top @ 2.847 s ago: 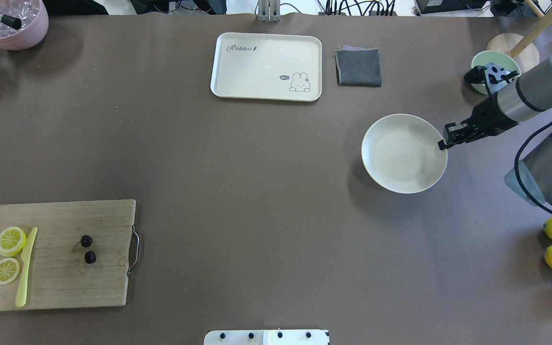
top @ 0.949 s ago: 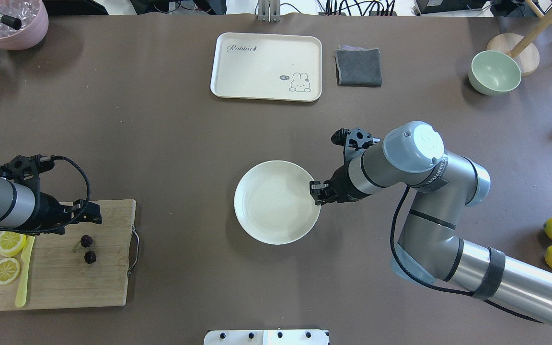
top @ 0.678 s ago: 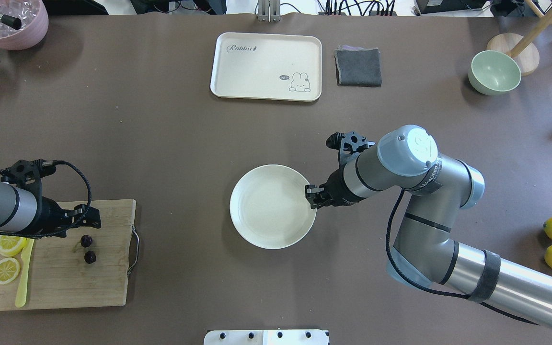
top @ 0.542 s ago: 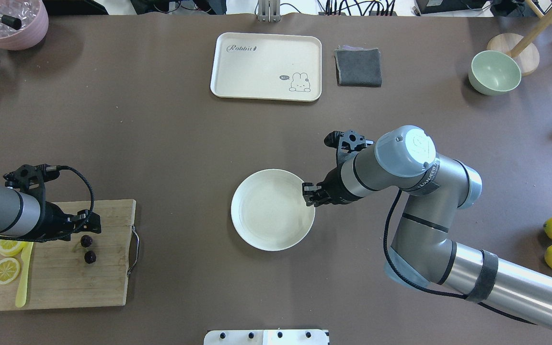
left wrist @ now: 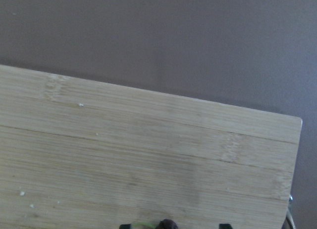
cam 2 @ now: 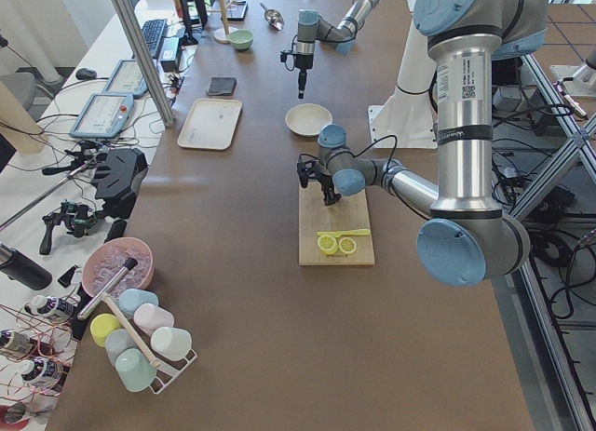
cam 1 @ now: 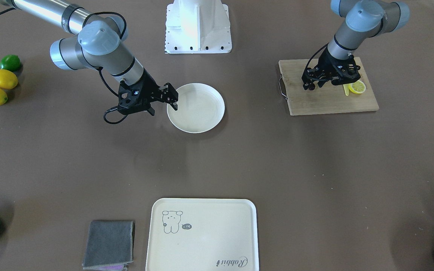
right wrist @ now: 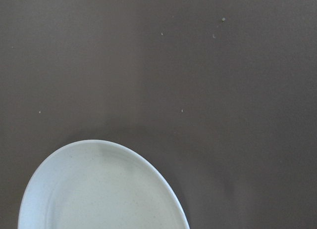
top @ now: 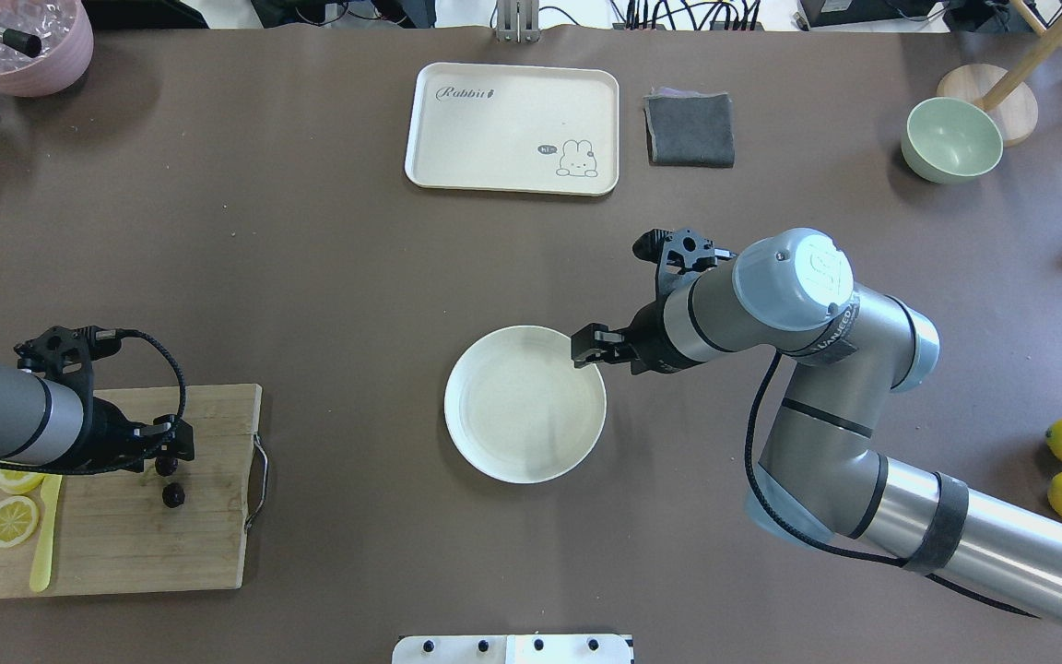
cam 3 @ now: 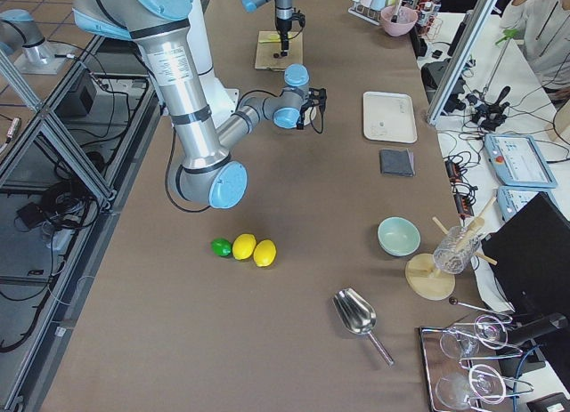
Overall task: Place red cherry on plate
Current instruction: 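Slide the white plate further with the right gripper while the left gripper reaches the cherries, then grasp the dark cherries with the left gripper while the right gripper withdraws, then carry the cherries over the white plate and open the left gripper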
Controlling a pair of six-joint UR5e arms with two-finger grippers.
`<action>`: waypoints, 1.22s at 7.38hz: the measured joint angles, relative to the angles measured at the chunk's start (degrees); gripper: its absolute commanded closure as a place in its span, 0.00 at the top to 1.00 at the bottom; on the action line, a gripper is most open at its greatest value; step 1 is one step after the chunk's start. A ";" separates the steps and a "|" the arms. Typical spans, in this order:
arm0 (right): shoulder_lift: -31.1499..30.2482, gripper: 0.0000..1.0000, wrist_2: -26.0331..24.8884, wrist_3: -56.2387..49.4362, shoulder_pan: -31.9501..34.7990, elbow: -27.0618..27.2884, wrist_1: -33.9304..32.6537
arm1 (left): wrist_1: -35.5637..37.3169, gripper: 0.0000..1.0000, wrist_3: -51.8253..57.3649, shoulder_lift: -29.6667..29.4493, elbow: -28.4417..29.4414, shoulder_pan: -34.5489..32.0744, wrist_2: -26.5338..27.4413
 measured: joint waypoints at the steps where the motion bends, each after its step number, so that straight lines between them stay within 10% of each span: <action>1: -0.09 1.00 -0.01 -0.01 0.26 0.02 0.02 | 0.00 0.00 -0.06 -0.05 0.20 0.66 0.10; 5: -0.32 1.00 4.59 -1.15 7.19 0.31 -0.68 | 0.87 0.00 -0.35 -4.09 -1.02 0.47 1.18; 9: -1.90 1.00 11.33 -6.57 14.71 -1.65 -1.03 | 15.98 0.00 -0.80 -26.68 0.23 -0.45 2.65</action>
